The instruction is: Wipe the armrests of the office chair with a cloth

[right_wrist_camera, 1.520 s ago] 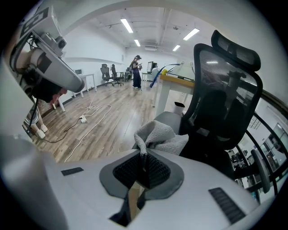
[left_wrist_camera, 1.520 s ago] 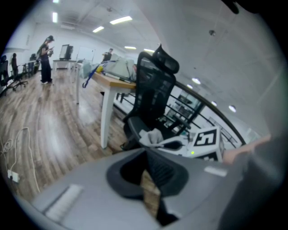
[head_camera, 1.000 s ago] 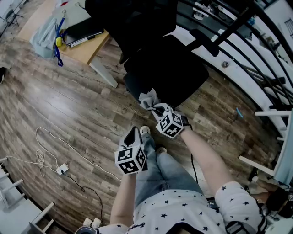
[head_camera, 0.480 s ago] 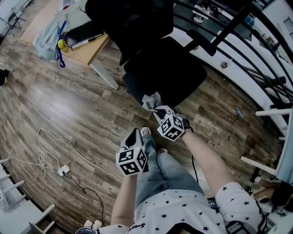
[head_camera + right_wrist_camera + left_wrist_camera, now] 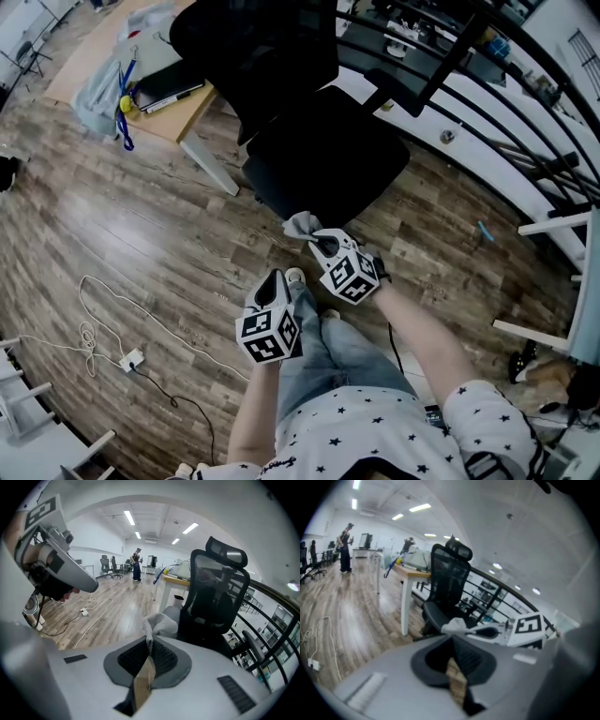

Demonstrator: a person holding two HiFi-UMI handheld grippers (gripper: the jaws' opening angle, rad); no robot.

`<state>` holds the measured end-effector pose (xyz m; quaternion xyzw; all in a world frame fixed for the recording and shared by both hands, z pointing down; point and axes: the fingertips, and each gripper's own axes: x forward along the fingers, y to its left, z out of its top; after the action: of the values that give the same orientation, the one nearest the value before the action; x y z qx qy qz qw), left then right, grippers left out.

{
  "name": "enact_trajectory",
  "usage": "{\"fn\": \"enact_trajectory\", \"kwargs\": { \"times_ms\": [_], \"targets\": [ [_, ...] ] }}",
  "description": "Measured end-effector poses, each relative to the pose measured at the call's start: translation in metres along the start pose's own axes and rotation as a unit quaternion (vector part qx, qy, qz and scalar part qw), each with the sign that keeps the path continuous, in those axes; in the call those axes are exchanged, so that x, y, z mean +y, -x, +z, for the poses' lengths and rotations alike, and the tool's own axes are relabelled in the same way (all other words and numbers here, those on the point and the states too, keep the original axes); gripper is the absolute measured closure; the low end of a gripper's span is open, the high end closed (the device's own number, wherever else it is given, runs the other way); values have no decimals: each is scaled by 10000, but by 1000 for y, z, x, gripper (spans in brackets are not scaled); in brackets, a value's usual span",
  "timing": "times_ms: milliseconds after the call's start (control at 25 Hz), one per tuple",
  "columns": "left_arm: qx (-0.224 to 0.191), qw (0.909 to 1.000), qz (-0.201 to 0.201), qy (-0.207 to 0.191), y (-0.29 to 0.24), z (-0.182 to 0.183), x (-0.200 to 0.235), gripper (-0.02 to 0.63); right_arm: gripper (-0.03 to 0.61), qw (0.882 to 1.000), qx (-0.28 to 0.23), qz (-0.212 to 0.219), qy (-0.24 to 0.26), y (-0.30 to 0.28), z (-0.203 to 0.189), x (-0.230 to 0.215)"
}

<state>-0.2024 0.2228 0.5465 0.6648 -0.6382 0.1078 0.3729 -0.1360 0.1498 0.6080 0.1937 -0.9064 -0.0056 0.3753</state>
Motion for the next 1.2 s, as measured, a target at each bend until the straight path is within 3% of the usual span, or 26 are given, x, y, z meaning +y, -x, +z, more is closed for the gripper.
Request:
{"fn": "enact_trajectory", "kwargs": {
  "times_ms": [560,1200],
  "targets": [
    [-126,9995,-151,-228,42,-4,-34,609,551,9956,-672,-436,-487,96,22,30],
    [-186,9954,-554,-764,77,-5,-83,609,551,9782,-1378,-1032,-1157,202,31,45]
  ]
}}
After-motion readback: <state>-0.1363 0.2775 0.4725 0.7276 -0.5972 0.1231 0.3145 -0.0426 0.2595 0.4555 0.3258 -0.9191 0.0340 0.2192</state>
